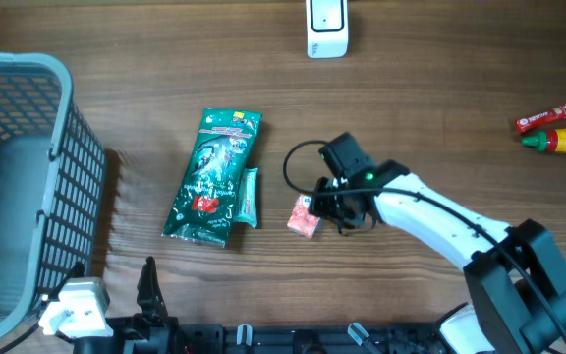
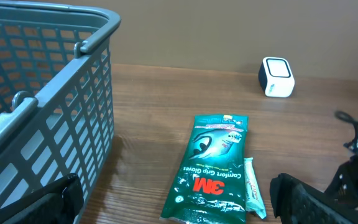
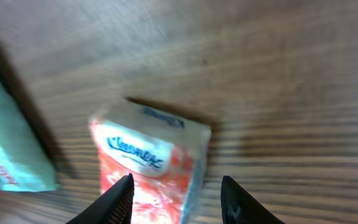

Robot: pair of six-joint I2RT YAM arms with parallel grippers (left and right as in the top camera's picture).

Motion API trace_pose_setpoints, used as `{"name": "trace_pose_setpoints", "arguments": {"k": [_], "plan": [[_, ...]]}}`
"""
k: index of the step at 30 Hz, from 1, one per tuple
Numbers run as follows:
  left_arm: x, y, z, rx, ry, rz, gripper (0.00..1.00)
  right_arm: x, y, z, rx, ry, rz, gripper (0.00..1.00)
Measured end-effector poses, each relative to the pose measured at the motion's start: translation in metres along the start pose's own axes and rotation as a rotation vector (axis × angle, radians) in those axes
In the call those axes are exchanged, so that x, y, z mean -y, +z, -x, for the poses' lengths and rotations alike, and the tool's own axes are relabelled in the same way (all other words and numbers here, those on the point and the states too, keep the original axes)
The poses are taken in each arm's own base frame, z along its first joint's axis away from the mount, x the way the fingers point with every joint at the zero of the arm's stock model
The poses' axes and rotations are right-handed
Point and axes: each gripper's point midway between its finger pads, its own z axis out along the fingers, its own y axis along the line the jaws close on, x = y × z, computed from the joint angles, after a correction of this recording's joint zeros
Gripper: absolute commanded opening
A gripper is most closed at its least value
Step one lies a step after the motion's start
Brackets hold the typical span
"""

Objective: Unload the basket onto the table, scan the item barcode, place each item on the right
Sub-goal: 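Lift the tissue pack with right gripper and hold it up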

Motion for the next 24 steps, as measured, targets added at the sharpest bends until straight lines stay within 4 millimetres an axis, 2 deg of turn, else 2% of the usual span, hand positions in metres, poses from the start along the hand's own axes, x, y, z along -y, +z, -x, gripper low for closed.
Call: {"name": "trace_pose_setpoints", "arguments": {"k": [1, 4, 9, 14, 18, 21, 24], "plan": [[0.000, 0.000, 0.000, 0.000, 0.000, 0.000, 1.00, 0.001, 0.002, -0.004, -0.005, 0.000, -0.002, 0.44], [0.000, 0.000, 0.000, 0.000, 0.000, 0.000, 1.00, -0.001, 0.010, -0.007, 0.005, 0.014, 0.023, 0.27], [0.000, 0.000, 0.000, 0.000, 0.000, 0.000, 1.00, -0.002, 0.015, -0.008, 0.022, 0.048, 0.066, 0.05], [0.000, 0.000, 0.000, 0.000, 0.000, 0.000, 1.00, -0.005, 0.014, -0.007, 0.030, 0.037, 0.090, 0.04], [0.000, 0.000, 0.000, 0.000, 0.000, 0.000, 1.00, -0.030, 0.007, -0.011, -0.032, -0.159, 0.254, 0.04], [0.000, 0.000, 0.000, 0.000, 0.000, 0.000, 1.00, -0.045, -0.013, -0.019, -0.126, -0.346, 0.457, 0.04], [0.000, 0.000, 0.000, 0.000, 0.000, 0.000, 1.00, -0.065, -0.051, -0.029, -0.176, -0.570, 0.760, 0.04]]}}
